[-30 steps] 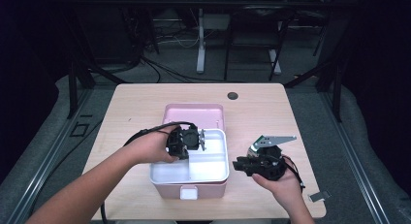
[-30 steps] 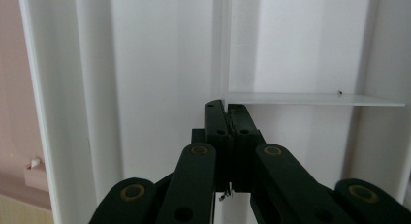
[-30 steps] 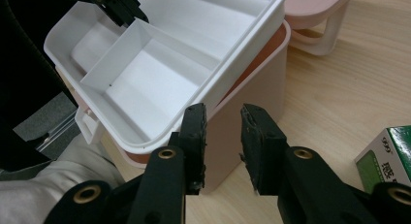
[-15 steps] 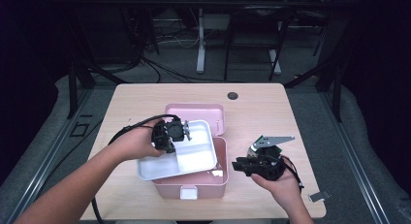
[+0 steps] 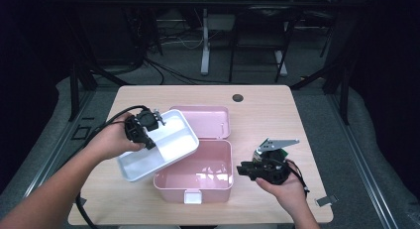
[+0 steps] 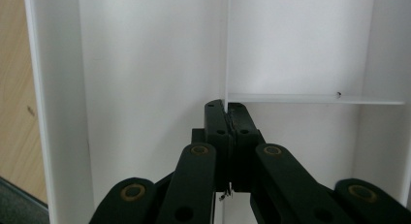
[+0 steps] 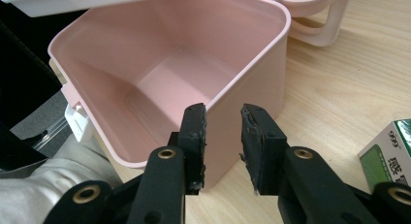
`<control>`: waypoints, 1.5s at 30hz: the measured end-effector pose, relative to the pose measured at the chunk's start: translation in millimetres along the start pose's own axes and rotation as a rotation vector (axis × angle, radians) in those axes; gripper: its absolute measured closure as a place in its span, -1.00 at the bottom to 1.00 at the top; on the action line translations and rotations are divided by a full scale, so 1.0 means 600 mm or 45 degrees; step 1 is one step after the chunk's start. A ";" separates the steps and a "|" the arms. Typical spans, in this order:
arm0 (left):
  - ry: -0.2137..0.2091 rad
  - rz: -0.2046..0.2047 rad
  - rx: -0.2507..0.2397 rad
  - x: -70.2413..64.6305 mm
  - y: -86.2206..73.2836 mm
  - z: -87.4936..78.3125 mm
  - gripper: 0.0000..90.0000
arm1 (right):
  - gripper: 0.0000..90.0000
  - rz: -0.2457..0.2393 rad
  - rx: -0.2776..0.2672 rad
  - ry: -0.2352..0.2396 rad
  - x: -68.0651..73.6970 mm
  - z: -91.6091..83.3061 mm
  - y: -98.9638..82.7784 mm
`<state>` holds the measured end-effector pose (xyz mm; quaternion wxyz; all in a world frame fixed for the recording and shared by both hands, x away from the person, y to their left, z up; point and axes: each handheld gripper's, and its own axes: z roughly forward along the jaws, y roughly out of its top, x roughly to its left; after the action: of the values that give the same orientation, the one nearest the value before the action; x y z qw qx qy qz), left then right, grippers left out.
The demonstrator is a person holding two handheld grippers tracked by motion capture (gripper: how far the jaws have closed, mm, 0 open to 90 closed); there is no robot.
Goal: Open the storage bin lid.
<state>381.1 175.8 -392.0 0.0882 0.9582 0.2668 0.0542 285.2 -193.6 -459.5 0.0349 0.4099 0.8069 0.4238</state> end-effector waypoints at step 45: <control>-0.030 -0.511 0.073 0.091 -0.164 0.124 0.99 | 0.53 0.015 0.005 -0.007 -0.005 0.001 -0.002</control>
<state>389.5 276.4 -481.0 0.0730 0.8885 0.4527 0.0168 286.8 -195.5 -461.5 0.0337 0.4159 0.8052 0.4215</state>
